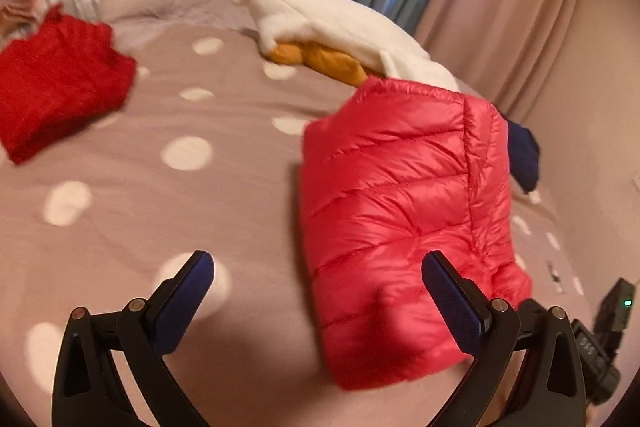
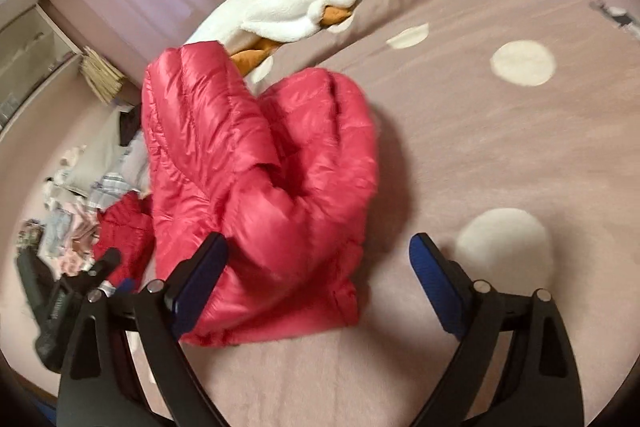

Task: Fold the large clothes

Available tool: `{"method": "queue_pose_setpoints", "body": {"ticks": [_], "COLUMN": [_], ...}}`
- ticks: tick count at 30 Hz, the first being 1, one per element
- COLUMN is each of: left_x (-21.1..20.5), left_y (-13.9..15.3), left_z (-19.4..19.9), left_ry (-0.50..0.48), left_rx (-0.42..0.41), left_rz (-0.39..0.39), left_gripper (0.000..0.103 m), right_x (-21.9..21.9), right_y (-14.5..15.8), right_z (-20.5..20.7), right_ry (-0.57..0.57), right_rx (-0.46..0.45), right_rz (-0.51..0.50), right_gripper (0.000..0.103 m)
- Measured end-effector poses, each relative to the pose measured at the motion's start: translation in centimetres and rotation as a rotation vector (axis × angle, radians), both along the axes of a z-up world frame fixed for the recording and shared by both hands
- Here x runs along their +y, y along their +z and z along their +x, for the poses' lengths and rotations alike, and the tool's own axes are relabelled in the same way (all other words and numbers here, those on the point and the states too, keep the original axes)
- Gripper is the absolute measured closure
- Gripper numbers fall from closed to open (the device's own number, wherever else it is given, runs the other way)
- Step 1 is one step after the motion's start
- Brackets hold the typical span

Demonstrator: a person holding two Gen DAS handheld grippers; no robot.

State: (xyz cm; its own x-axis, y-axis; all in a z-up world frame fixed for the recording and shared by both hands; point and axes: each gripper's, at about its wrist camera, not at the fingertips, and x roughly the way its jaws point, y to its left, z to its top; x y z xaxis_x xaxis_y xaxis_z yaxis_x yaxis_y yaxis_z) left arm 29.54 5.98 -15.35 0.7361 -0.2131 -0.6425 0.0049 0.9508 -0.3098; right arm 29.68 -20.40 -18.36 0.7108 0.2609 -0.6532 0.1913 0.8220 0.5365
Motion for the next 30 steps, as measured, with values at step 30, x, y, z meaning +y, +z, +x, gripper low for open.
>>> {"method": "queue_pose_setpoints", "body": {"ticks": [30], "left_x": [-2.4], "left_y": [10.5], "left_z": [-14.6], "left_ry": [-0.006], "left_rx": [-0.249], "left_rz": [0.099], "left_gripper": [0.0], "right_x": [4.0], "right_y": [14.3], "right_z": [-18.5], "right_ry": [0.023], "right_rx": [-0.265], "right_rz": [-0.407], "right_gripper": [0.001]}}
